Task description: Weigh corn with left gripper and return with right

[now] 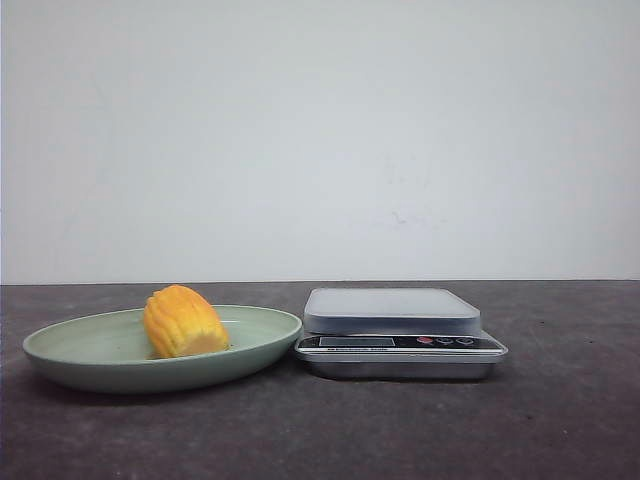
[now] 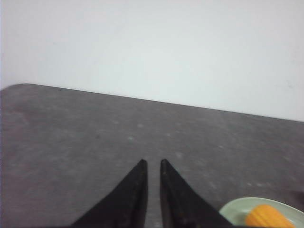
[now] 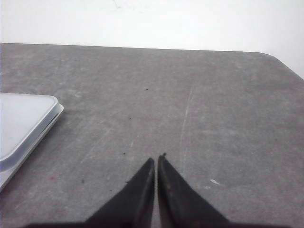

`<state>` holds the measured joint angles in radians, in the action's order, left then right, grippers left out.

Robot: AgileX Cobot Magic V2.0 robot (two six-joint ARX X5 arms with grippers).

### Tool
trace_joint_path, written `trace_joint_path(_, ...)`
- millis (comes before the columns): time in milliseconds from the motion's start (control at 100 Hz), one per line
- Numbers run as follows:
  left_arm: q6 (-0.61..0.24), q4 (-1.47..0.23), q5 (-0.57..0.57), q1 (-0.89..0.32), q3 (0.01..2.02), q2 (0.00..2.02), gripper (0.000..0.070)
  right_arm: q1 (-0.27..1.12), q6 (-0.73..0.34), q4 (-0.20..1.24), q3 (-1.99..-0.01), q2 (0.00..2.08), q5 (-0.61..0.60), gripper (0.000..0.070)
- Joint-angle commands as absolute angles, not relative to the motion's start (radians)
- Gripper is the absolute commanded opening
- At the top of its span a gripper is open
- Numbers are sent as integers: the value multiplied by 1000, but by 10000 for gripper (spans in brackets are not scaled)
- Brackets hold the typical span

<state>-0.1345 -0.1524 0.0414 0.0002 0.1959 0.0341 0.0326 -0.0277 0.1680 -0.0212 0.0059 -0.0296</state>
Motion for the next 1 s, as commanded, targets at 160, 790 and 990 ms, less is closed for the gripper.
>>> trace_joint_path(160, -64, -141, -85, 63, 135, 3, 11, 33, -38, 157, -14, 4, -26, 6)
trace_joint_path(790, -14, -179, -176, 74, 14, 3, 11, 33, -38, 157, -14, 4, -27, 6)
trace_joint_path(990, -4, -178, -177, 74, 14, 3, 11, 33, -38, 157, -14, 4, -26, 6)
